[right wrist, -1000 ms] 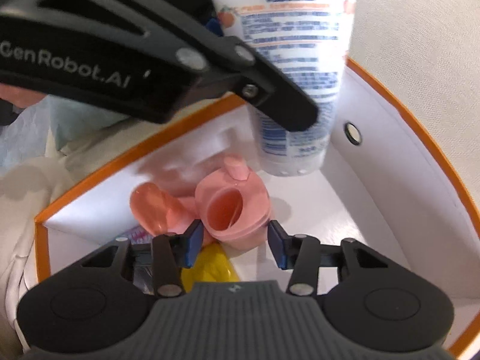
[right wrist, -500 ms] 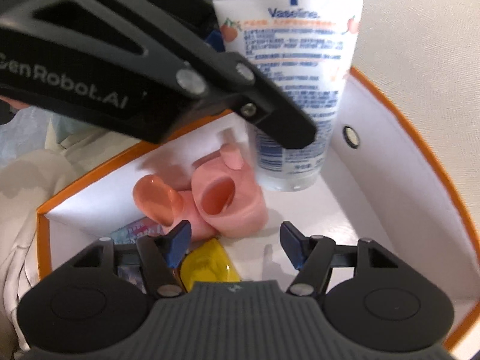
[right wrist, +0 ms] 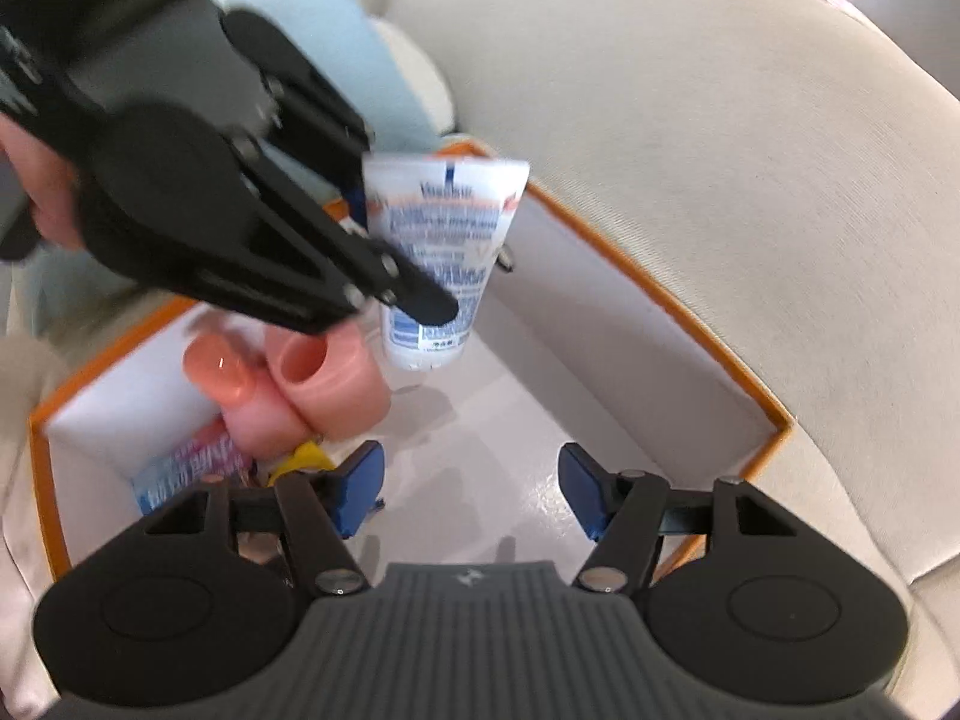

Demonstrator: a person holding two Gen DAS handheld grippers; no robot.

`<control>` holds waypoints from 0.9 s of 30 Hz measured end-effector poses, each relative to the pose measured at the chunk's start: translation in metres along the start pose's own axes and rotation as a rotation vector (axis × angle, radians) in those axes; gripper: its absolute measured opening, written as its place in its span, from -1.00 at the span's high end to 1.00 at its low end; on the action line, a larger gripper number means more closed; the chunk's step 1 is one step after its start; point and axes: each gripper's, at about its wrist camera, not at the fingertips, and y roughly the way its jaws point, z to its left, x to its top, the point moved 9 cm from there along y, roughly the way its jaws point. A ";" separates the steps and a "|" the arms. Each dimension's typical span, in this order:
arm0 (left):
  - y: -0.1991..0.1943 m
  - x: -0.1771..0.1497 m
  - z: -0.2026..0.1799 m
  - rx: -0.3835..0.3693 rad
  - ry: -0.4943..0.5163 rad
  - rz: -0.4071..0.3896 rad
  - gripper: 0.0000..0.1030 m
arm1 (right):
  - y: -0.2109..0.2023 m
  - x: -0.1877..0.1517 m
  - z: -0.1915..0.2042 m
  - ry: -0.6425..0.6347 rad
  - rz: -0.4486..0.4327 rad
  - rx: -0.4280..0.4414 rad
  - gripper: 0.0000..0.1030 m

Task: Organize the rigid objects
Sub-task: 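Lower the pink cylinder into the shoebox and open the right tool while the left tool places the Vaseline tube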

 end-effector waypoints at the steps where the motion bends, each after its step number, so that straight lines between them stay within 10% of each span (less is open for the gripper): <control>1: 0.004 0.001 0.002 0.016 0.002 0.002 0.56 | -0.006 0.004 -0.009 0.010 -0.007 -0.002 -0.28; 19: 0.019 0.002 0.029 0.218 -0.041 0.057 0.45 | 0.019 0.000 -0.005 0.082 -0.044 0.033 -0.27; 27: -0.005 0.003 0.028 0.187 -0.063 0.012 0.43 | 0.011 0.001 -0.007 0.108 -0.041 0.014 -0.27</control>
